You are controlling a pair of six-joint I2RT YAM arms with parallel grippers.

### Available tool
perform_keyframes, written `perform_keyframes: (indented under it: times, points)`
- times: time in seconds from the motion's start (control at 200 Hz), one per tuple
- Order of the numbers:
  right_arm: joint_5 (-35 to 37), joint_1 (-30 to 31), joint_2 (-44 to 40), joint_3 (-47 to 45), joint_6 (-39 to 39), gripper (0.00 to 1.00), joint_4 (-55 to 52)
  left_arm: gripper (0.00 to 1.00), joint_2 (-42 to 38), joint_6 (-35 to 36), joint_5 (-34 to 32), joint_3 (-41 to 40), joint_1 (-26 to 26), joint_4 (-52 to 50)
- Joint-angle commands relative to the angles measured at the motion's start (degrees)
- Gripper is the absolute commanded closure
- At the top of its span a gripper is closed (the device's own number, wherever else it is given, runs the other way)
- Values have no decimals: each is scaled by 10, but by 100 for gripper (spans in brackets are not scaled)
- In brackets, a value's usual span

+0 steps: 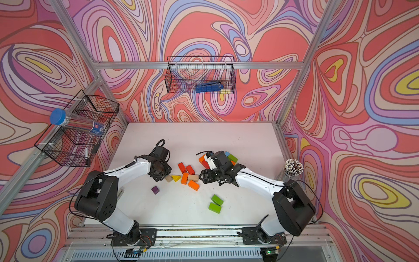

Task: Assemble a heart with building blocks
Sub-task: Assemble the building block at the center of the board.

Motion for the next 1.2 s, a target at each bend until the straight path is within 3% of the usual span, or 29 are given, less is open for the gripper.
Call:
perform_keyframes:
  times: [0.0, 1.197]
  points:
    - [-1, 4, -11, -10, 3, 29, 7, 82, 14, -15, 4, 9, -3, 2]
    - [-12, 4, -13, -1, 3, 29, 10, 60, 4, -14, 3, 17, -4, 4]
